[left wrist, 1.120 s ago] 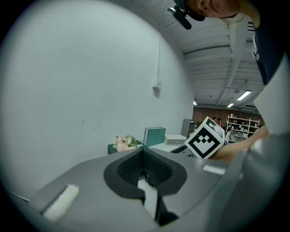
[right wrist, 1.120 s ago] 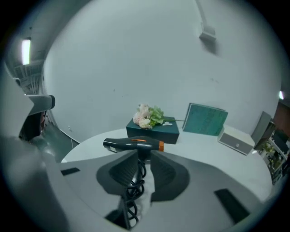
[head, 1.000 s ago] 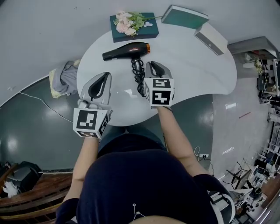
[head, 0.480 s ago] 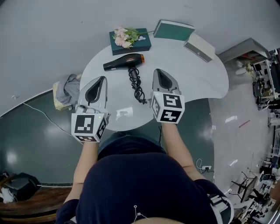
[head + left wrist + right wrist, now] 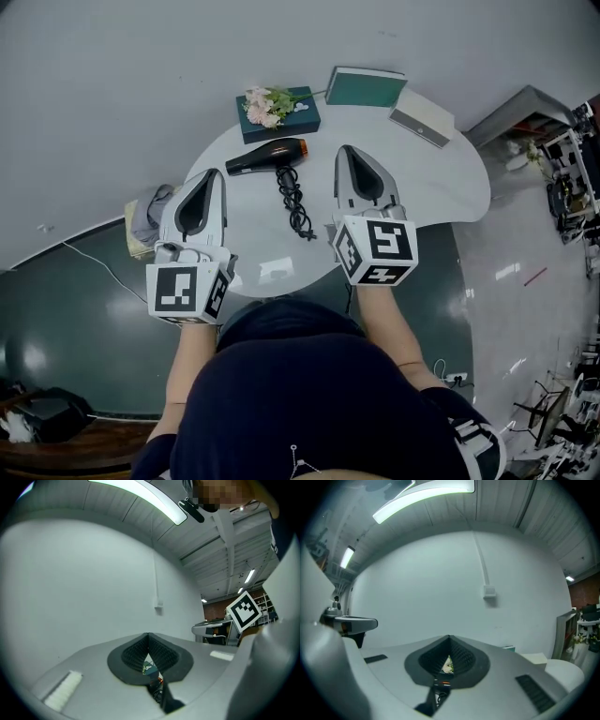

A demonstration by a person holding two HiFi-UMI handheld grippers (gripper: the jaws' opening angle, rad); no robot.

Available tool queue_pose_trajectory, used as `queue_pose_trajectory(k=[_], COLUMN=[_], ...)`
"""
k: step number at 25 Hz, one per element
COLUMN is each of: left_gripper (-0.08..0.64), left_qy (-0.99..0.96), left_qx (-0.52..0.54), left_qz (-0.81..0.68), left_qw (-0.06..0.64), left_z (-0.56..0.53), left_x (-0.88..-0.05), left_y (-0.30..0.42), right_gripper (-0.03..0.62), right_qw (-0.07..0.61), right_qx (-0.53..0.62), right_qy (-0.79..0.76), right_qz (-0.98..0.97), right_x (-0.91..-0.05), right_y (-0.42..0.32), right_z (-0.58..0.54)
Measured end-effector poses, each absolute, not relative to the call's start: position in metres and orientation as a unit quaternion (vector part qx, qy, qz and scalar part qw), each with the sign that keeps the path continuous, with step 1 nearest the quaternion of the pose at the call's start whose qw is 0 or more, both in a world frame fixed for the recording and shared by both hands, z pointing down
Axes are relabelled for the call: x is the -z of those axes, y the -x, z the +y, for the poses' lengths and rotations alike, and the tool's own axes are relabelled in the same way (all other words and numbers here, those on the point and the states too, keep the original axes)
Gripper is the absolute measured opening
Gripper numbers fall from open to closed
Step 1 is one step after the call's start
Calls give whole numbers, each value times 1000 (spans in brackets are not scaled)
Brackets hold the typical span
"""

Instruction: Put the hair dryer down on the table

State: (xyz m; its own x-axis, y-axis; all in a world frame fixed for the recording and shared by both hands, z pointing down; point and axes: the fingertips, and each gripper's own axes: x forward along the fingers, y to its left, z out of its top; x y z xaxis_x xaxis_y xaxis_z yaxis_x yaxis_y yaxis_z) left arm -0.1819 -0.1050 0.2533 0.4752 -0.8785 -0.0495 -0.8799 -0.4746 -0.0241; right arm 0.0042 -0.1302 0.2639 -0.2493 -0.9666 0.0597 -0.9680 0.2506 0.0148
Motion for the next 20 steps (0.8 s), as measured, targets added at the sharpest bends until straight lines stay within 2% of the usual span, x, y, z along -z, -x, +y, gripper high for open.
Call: queue_pose_trajectory(k=[8, 20], left_gripper=[11, 9], left_qy=[848, 845], left_qx=[-29, -18], left_qz=[527, 533], left_qw=[32, 37], left_z=[-106, -104], left_x=[-223, -233], left_y=[176, 172], right_gripper=[11, 11], right_qw=[20, 17], right_qx=[19, 23], right_qy=[-593, -570], right_qz=[-805, -821], right_x=[-246, -250], right_y=[-6, 1], right_z=[-130, -129])
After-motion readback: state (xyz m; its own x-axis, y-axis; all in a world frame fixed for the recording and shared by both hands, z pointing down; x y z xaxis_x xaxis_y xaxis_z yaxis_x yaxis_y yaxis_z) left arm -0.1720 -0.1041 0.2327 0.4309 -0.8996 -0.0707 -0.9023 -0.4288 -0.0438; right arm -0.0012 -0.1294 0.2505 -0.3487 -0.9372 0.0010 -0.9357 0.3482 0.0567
